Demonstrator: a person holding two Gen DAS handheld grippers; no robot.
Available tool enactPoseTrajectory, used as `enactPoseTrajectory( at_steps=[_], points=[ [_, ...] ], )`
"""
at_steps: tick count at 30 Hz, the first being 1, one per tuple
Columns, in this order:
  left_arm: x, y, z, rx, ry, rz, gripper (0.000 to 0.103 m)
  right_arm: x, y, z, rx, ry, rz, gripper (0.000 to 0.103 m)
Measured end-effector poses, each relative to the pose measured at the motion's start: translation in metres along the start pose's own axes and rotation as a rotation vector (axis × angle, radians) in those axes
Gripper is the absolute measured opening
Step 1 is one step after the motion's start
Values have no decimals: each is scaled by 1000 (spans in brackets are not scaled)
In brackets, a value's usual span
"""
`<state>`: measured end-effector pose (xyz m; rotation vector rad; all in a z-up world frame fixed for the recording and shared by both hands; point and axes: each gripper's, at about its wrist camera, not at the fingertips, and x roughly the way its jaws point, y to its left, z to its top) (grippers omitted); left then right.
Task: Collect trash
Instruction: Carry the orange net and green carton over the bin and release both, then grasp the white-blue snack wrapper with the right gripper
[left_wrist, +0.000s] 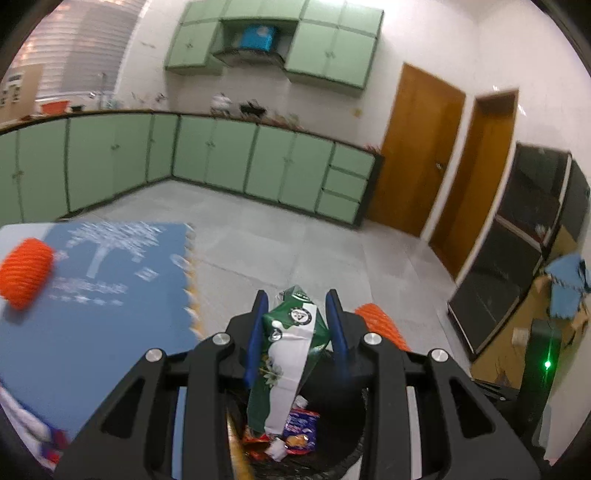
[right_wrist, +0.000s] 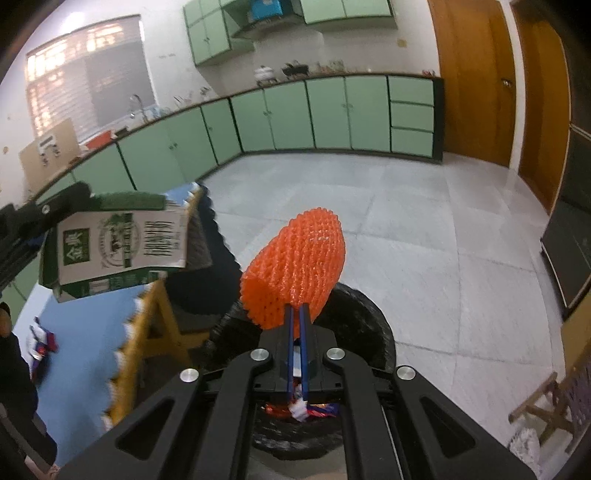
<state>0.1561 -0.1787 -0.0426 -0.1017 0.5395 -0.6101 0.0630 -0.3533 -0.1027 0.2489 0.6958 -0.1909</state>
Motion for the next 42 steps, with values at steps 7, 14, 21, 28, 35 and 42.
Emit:
enactPoseTrajectory(
  at_steps=[7,14,21,28,35,42],
  points=[
    [46,-21,-17,52,96,11,31,30,-16,-5,24,51,16,6],
    [70,-14,-17,55,148,27,36,50,-23,-6,47,89,15,25],
    [60,-9,-4,29,118,17,55,35,-33,-7,80,65,-7,26],
    [-1,13,11,29,22,50,68,-4,-16,0,55,-9,12,51],
    [-91,90,4,-6,-61,231,81,-38,55,11,-38,-81,124,85],
    [-163,177,-7,-66,-78,463,86,-38,143,7,-113,-62,294,94]
  ],
)
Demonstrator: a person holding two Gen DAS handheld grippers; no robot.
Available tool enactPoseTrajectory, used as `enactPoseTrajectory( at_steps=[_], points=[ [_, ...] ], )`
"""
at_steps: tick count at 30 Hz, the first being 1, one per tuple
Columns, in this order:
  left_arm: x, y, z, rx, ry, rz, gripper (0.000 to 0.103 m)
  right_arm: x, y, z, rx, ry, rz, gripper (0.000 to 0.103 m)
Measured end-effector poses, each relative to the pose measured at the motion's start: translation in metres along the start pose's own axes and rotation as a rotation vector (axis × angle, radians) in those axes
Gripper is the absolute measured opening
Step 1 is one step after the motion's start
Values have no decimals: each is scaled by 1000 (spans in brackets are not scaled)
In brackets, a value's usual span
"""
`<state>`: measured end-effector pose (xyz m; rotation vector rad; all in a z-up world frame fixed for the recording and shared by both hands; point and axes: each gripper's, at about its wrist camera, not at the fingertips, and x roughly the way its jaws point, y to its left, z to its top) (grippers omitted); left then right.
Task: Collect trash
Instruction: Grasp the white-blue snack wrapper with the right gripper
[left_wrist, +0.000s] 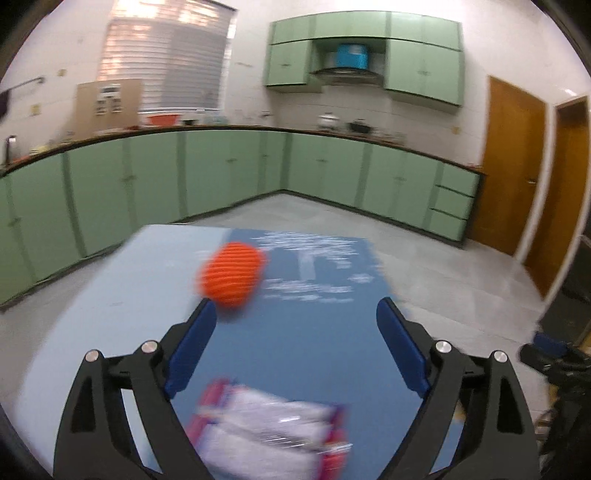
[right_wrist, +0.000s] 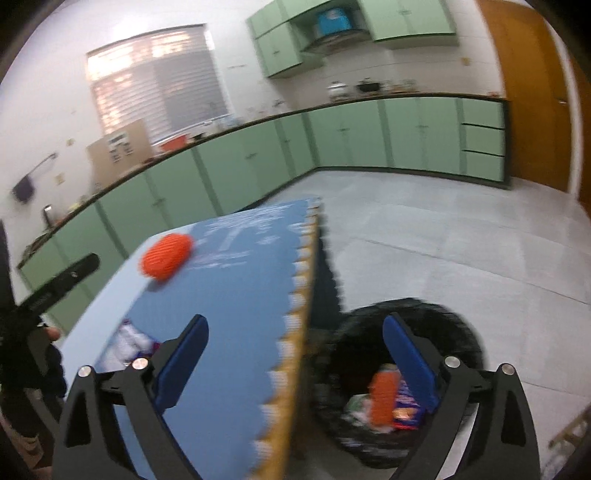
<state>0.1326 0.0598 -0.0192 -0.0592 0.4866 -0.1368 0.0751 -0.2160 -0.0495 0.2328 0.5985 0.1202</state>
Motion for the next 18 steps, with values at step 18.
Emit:
enactPoseTrajectory(
  at_steps=[18],
  points=[
    [-15,98,-24,-14,28,203,86,96,140,-46,-158,175,101,82]
  ],
)
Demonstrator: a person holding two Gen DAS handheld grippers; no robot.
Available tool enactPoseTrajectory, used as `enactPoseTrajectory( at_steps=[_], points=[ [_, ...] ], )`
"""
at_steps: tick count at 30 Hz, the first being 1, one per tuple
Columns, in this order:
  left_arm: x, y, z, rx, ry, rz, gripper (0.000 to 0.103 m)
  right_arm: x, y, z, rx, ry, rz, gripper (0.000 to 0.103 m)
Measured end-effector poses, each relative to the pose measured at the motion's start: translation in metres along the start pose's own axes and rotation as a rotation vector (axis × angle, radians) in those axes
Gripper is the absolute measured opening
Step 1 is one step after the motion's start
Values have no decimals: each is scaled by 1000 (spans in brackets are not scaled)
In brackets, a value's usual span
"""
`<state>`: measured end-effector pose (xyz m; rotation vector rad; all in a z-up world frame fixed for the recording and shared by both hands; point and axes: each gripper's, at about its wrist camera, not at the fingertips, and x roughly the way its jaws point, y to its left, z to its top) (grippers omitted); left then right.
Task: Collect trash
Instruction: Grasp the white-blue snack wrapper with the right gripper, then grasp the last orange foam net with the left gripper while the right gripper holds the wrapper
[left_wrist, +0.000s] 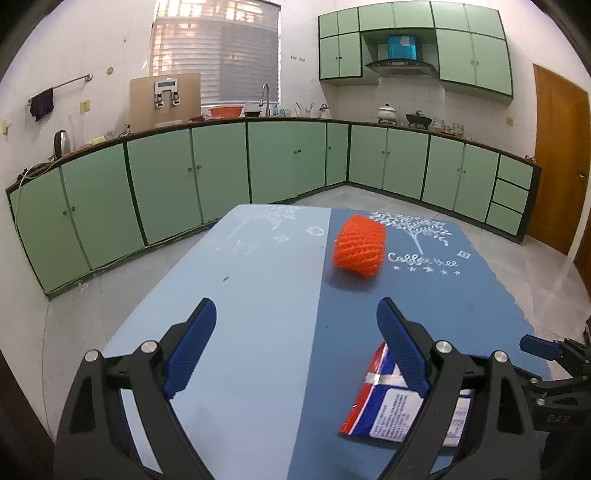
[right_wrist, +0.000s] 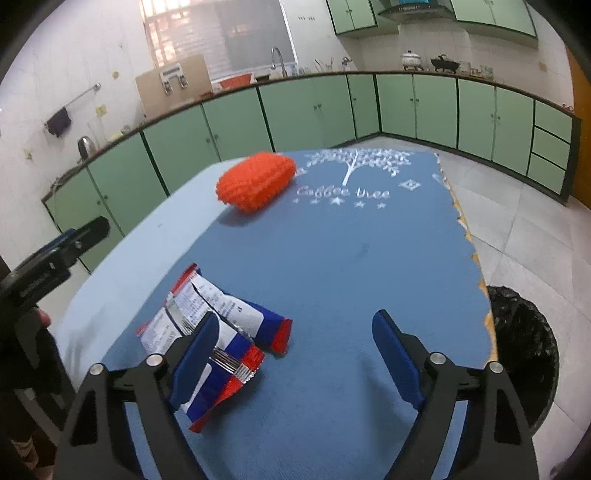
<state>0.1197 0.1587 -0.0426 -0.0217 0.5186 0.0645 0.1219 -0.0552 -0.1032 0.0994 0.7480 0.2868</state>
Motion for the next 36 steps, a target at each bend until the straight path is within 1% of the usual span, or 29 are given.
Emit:
enactPoseTrajectory(
  at_steps=[4,7,10,12,14,16,18,19,20,21,22,23,26,30,36],
  points=[
    [5,4,-11,2,27,1,86,7,4,-4,-4,23,-29,80],
    [7,7,-18,7,46,0,86,11,9,-2,-8,31,-24,79],
    [8,10,-22,-1,54,4,86,16,17,-2,-20,49,-14,73],
    [8,14,-24,-7,54,7,86,18,21,-2,-21,63,4,66],
    [8,16,-24,-9,55,11,86,21,26,-4,-28,78,26,64],
    [9,16,-24,-9,60,14,86,23,30,-6,-38,92,42,56],
    [11,16,-26,-12,66,13,86,26,32,-8,-44,113,57,40],
    [11,16,-27,-13,68,12,86,28,34,-9,-52,116,50,37],
    [12,16,-28,-12,70,14,86,28,34,-10,-56,115,49,30],
    [12,15,-27,-12,72,17,86,28,34,-10,-57,117,58,18],
    [13,15,-28,-14,73,18,86,29,33,-11,-54,125,73,17],
    [13,16,-28,-18,75,16,86,29,33,-10,-50,124,77,13],
    [13,15,-28,-22,76,12,86,27,29,-10,-25,114,95,9],
    [14,12,-26,-24,77,8,86,19,23,-4,-6,67,80,8],
    [25,-2,-9,-40,74,-28,86,11,0,18,29,-1,-1,8]
  ],
)
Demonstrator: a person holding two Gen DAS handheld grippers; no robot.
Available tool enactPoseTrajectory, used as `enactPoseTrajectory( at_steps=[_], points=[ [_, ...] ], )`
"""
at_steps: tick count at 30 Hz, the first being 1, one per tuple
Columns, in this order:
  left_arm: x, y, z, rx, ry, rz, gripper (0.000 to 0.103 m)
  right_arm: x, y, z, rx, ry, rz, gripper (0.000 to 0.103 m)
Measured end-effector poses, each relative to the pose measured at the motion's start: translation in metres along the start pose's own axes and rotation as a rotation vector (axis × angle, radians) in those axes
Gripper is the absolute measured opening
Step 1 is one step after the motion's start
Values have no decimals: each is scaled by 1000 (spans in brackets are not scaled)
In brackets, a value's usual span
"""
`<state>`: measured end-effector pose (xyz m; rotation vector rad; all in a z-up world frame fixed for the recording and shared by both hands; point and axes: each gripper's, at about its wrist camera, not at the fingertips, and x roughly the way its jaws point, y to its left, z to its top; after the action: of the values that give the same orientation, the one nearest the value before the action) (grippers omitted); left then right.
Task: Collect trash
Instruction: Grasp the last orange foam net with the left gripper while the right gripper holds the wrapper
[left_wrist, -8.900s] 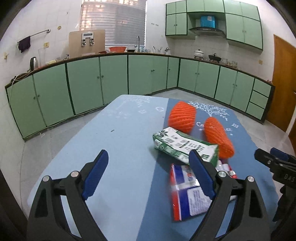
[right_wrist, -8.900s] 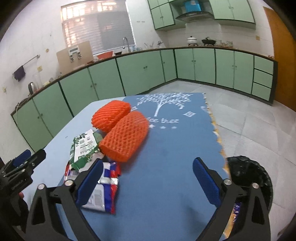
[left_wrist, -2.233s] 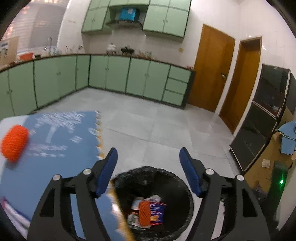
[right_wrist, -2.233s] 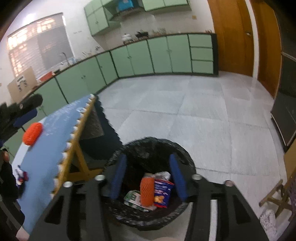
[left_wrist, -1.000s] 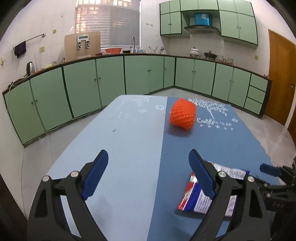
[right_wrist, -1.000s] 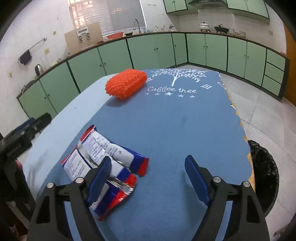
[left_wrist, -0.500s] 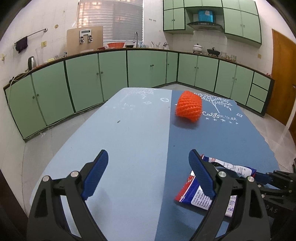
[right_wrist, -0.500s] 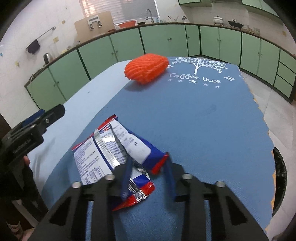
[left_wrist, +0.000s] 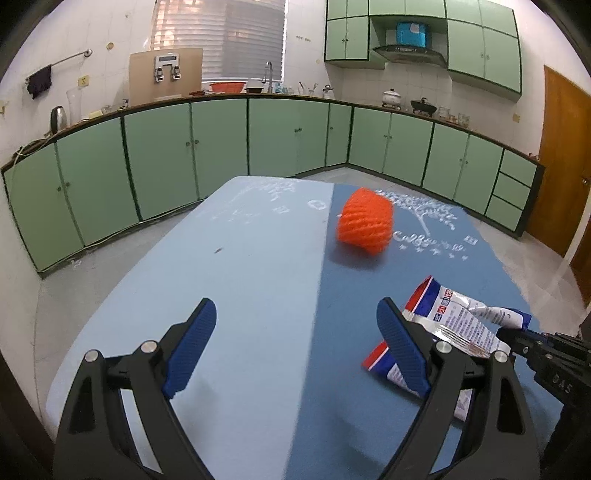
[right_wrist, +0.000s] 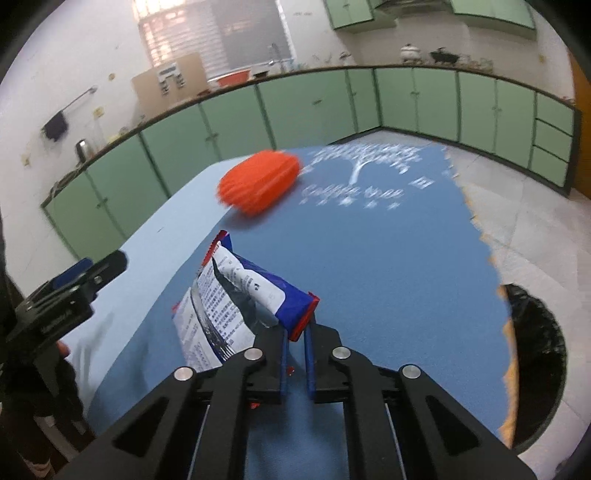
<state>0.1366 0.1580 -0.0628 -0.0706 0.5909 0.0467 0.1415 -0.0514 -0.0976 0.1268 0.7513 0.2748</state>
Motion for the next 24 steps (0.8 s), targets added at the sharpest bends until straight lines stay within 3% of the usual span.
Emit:
enactPoseTrajectory(
  at_steps=[11,24],
  points=[
    [67,-56,47,33,1,-73,86,14,-43,45,71,-95,-168,7],
    [133,-84,73,75,50,-80,86,45,-74,77,176,-130,-250,7]
  ],
)
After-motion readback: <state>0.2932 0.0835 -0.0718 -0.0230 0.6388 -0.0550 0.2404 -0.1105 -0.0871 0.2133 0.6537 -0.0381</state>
